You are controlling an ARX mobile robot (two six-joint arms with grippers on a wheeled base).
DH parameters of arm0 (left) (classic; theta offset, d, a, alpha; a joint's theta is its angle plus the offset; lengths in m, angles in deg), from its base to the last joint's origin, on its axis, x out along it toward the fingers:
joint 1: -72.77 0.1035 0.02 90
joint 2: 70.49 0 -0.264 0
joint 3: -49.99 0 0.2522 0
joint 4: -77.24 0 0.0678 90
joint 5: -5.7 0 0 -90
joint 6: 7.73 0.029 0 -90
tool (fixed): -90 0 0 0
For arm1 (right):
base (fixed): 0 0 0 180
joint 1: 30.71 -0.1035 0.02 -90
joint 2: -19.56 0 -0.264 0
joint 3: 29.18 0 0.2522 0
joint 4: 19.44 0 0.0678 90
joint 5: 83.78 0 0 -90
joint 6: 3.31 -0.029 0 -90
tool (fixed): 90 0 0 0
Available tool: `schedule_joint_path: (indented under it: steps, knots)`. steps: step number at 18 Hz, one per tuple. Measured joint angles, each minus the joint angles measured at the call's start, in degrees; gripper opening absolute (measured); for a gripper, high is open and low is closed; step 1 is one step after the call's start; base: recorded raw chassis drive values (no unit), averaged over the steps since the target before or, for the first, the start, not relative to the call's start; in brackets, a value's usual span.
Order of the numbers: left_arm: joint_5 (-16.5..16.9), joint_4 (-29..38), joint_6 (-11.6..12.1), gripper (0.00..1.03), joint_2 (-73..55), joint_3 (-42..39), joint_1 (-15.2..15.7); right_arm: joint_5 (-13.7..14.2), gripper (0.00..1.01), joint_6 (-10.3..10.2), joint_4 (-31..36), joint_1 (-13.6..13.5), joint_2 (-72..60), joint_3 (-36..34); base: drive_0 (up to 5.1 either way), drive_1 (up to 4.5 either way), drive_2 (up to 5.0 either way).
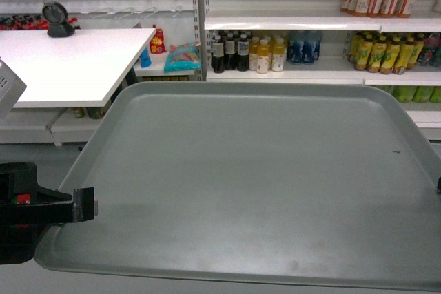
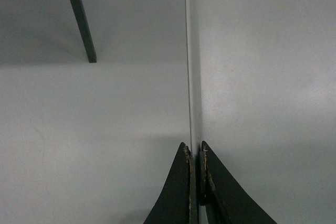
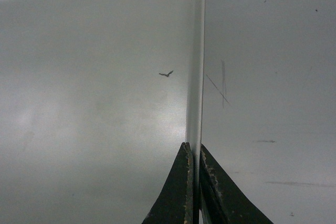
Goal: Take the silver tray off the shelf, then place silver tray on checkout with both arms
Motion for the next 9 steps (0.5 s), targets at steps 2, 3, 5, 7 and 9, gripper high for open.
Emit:
schedule_joint_path:
  steps: [2, 3, 5, 7, 9]
  knots:
    - [0.00, 0.15, 0.00, 0.02, 0.00, 0.00, 0.00, 0.00, 0.03, 0.00, 0.17, 0.00, 0.00, 0.00, -4.9, 2.49, 2.5]
    - [0.00, 0.02, 0.02, 0.02, 0.00, 0.00, 0.00, 0.00, 0.03, 0.00, 0.15, 0.00, 0.00, 0.00, -4.9, 2.55, 2.6]
    - [0.00, 0.02, 0.04, 0.02, 0.00, 0.00, 0.00, 0.00, 0.03, 0.00, 0.00, 0.00, 0.00, 0.00, -4.9, 2.56, 2.6]
    - [-0.02, 0.07, 0.15, 0.02, 0.00, 0.00, 0.00, 0.02, 0.03, 0.00, 0.17, 0.00, 0.00, 0.00, -4.8, 2.58, 2.6]
    - [0.02, 0.02, 0.17, 0.02, 0.00, 0.00, 0.00, 0.00, 0.03, 0.00, 0.20, 0.00, 0.00, 0.00, -5.0, 2.44, 2.4]
